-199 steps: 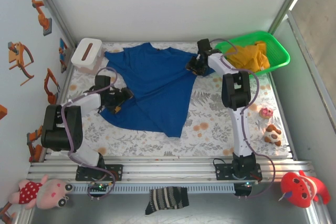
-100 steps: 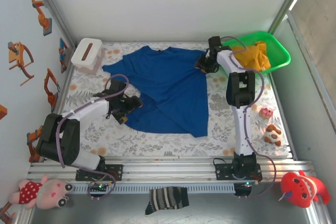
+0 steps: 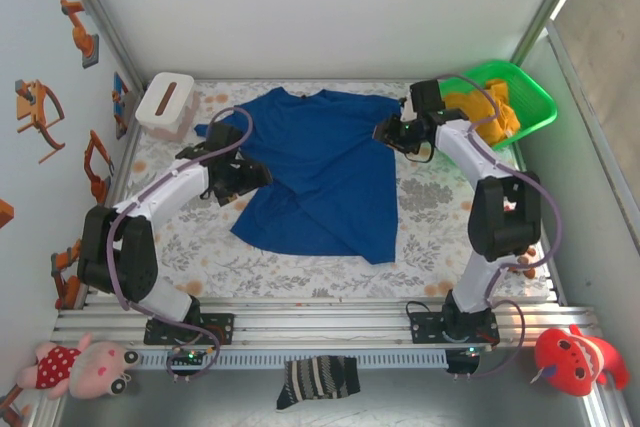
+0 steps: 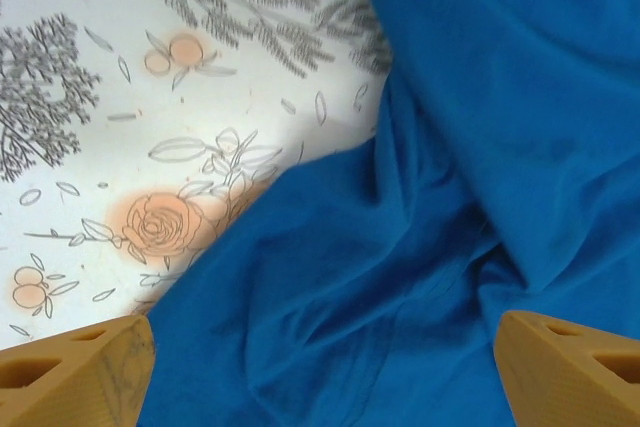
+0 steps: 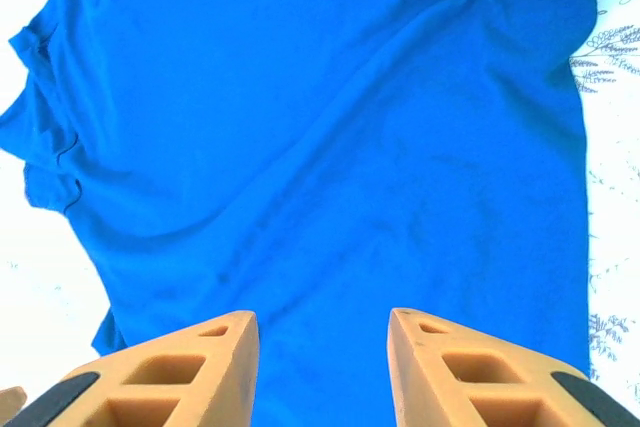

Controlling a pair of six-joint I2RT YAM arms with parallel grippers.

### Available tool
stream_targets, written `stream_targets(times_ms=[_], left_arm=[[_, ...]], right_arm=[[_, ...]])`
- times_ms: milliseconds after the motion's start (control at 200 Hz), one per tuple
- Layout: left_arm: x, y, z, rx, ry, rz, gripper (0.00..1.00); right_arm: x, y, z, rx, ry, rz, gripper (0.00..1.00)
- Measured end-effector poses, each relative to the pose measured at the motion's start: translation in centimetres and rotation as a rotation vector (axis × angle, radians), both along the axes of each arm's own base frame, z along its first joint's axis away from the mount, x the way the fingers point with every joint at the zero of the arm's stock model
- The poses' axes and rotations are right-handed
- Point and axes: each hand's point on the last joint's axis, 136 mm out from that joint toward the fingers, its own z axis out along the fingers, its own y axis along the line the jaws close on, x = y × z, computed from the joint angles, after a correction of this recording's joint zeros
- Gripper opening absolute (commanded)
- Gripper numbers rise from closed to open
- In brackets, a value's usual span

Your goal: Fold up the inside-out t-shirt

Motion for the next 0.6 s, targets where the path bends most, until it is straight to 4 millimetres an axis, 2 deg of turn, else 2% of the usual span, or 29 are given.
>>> stream_targets(times_ms=[110,225,481,601], left_arm=[[-1.0,-0.1,-1.6,0.023,0.04,-0.021,0.87],[-1.3,-0.9,-2.8,0.042,0.064,-0.051,0.84],[-2.6,-2.6,-4.1,0.081,0.066,-0.128,0.73],[-3.4,-3.4,-4.5,0.11,0.06,-0.172,0.72]], right_arm=[[-1.3,-0.4,-0.4,-0.007,-0.001,-0.009,0.39],[-3.7,-0.5,-1.7,-0.027,0.035,-0.012,0.41],[-10.7,2.7,-3.6,-0.128,0.072,0.105,0.46],[-14.1,3.5,-4.0,-0.195,0.077,0.154,0.47]])
